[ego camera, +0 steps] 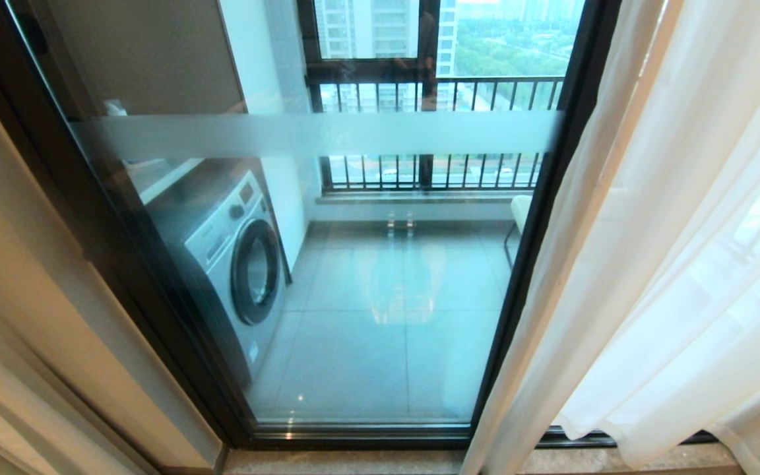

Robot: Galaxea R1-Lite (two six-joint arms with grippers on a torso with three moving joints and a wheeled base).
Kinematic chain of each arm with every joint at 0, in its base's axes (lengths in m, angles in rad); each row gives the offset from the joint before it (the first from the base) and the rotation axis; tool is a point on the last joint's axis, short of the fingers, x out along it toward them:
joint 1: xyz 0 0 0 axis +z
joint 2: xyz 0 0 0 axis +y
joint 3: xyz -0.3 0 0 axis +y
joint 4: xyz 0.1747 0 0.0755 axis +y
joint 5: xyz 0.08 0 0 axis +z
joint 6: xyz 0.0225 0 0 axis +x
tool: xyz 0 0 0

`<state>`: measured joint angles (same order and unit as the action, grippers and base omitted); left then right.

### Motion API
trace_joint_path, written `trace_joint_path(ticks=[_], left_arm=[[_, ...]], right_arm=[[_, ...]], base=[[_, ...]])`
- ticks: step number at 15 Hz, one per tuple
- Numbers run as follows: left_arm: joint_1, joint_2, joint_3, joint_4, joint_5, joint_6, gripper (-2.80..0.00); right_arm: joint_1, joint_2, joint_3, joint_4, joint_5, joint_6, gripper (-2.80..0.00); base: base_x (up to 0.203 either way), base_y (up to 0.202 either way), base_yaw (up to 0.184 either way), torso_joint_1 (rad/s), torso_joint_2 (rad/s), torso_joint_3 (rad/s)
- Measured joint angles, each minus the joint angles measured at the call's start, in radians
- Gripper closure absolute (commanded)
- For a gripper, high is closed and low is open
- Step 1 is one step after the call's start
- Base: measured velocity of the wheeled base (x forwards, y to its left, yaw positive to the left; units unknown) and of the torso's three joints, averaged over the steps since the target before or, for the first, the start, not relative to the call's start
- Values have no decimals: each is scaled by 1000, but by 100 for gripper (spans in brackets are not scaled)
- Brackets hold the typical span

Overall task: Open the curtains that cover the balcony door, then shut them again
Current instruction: Pull the inner curtains open on both sides

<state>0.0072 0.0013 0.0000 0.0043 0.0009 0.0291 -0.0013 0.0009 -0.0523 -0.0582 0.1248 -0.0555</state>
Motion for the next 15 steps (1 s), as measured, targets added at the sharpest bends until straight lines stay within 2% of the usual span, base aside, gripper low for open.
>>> trace_joint_path(ticks=[4,6,15], left_arm=[[0,0,0,0,0,0,0],[0,0,0,0,1,1,0],[0,0,0,0,0,0,0]], right_arm=[[0,34,-121,76,119,-43,0],[3,91,-173,76,152,-53,0],[119,561,-486,61,172,-84,0]], base=[[0,0,0,0,0,0],[0,0,0,0,0,0],[0,0,0,0,0,0]])
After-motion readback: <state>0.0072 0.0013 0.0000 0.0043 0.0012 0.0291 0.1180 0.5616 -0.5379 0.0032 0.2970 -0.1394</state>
